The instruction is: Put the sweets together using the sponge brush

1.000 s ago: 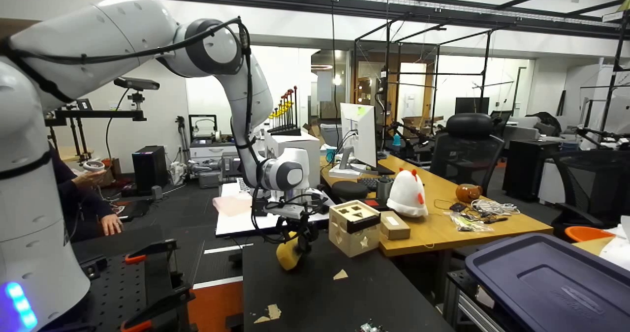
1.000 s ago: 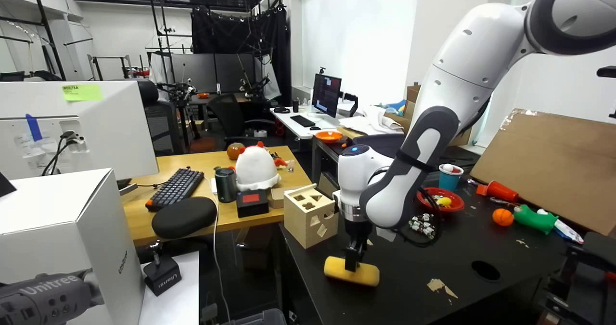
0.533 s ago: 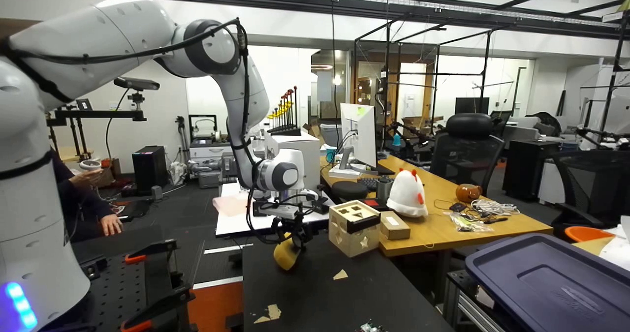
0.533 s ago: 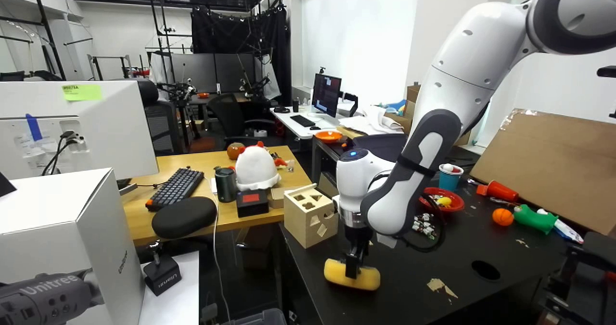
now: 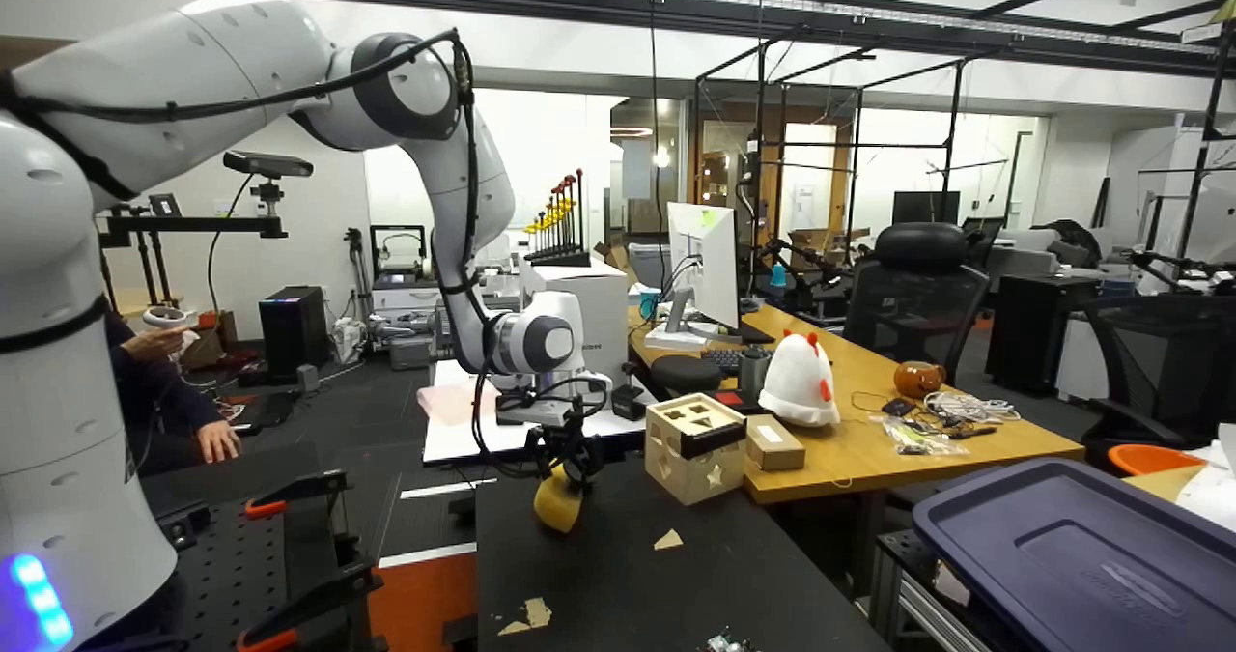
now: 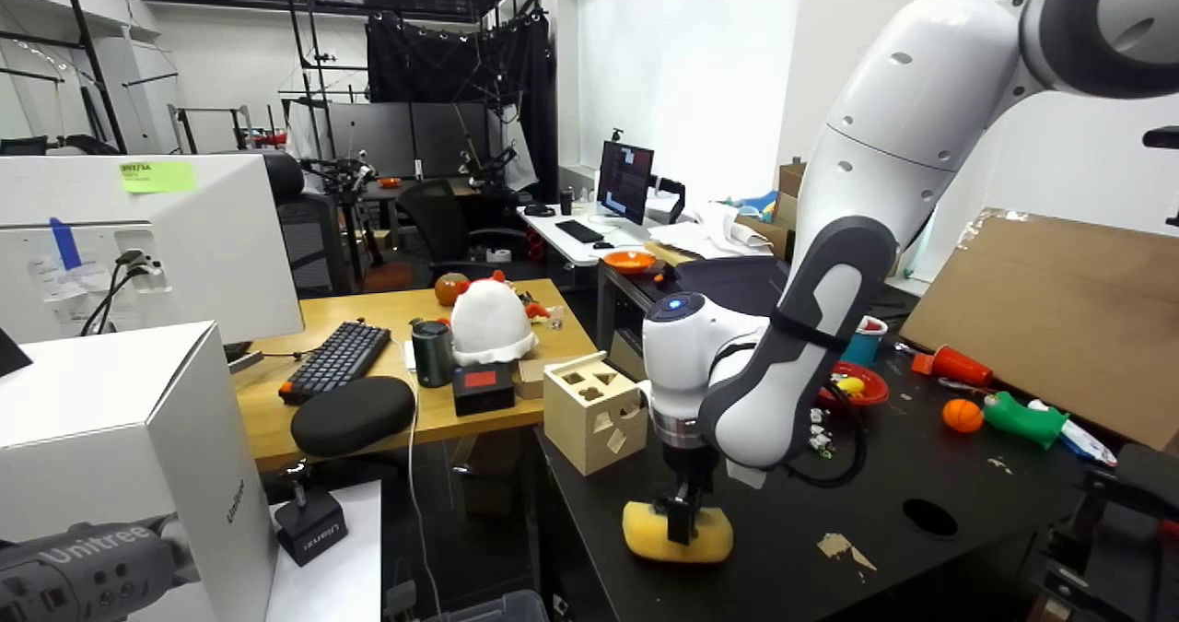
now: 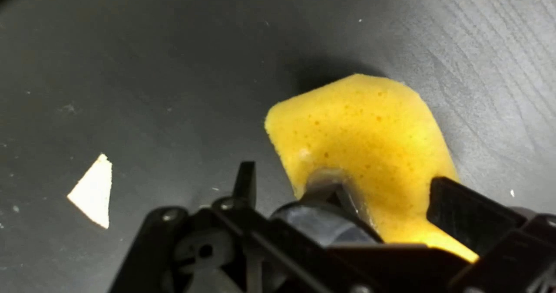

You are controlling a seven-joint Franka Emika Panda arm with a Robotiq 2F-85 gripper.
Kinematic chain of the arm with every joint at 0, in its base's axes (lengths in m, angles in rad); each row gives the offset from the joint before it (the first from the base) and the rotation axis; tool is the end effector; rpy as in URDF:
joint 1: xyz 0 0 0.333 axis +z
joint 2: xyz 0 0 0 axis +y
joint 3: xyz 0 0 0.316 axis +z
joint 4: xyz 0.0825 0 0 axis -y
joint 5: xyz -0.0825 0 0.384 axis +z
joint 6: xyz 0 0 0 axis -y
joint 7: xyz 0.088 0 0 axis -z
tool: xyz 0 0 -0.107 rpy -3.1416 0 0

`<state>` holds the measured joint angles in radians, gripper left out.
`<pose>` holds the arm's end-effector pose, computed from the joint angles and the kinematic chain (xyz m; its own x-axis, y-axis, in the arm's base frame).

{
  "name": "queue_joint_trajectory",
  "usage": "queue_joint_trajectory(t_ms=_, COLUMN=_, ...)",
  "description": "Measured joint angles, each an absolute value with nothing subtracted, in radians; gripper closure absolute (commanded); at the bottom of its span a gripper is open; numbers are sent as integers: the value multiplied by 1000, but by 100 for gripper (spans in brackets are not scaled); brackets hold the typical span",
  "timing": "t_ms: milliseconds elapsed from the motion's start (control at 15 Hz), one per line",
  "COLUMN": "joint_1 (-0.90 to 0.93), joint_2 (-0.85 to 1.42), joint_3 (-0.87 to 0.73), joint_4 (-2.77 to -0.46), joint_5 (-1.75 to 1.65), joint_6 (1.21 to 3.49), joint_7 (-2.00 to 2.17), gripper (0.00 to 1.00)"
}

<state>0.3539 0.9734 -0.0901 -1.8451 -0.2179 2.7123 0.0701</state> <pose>0.5626 0.1572 -0.0099 0.9055 0.4084 -0.1151 0.4222 -0.8940 0.1499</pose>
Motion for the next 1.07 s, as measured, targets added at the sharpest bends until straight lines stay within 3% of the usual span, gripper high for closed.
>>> queue_joint_trajectory(t_ms=533, joint_1=399, joint_2=950, joint_3=-97, joint_4=-1913, joint_5=-237, joint_6=2717, joint_7=75, gripper=0)
queue_joint_trajectory(t_ms=1067, joint_1=410, joint_2=863, joint_3=-235, joint_4=-1987, joint_5=-299, joint_6=2729, joint_7=106, gripper=0)
